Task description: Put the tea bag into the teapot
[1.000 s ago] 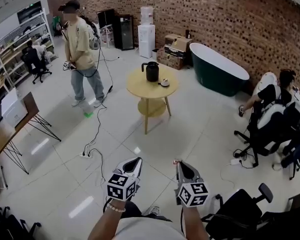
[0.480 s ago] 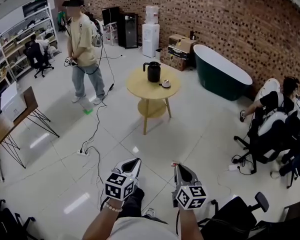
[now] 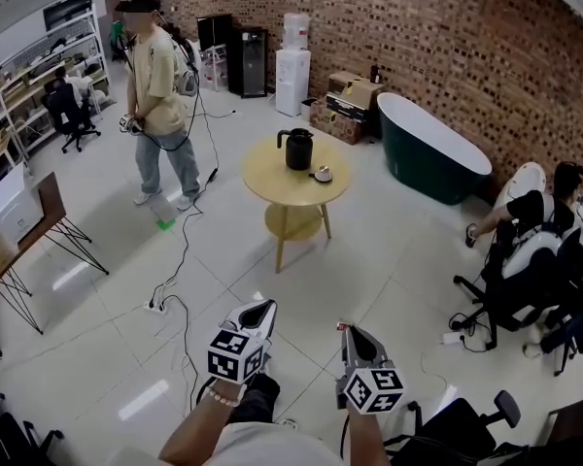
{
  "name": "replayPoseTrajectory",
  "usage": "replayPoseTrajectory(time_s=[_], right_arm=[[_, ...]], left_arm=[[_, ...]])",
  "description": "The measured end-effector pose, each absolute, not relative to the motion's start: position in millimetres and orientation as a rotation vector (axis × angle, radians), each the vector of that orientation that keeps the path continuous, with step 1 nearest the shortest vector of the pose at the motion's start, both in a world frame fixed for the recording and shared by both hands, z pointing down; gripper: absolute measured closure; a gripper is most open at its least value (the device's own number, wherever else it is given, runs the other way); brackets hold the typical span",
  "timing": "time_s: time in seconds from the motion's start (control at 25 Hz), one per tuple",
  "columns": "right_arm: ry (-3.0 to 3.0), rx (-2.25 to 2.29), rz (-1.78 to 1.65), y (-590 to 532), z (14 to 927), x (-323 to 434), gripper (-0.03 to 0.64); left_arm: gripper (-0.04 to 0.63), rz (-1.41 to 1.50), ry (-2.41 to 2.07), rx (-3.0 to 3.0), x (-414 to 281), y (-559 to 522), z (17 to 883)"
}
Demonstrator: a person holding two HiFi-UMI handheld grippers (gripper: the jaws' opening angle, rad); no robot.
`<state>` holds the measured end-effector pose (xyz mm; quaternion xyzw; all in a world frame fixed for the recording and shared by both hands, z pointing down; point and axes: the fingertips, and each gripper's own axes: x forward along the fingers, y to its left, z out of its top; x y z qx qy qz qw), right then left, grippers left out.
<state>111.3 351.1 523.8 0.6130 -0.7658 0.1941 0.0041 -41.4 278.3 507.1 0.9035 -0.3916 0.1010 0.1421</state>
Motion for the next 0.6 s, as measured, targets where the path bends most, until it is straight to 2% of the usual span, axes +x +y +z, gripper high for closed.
replayPoseTrajectory(time_s=[0.6], right_arm=[[-2.38, 1.912, 0.57, 193, 502, 102, 0.615]], left_arm=[[0.583, 0.24, -1.103, 2.61, -46, 117, 489]])
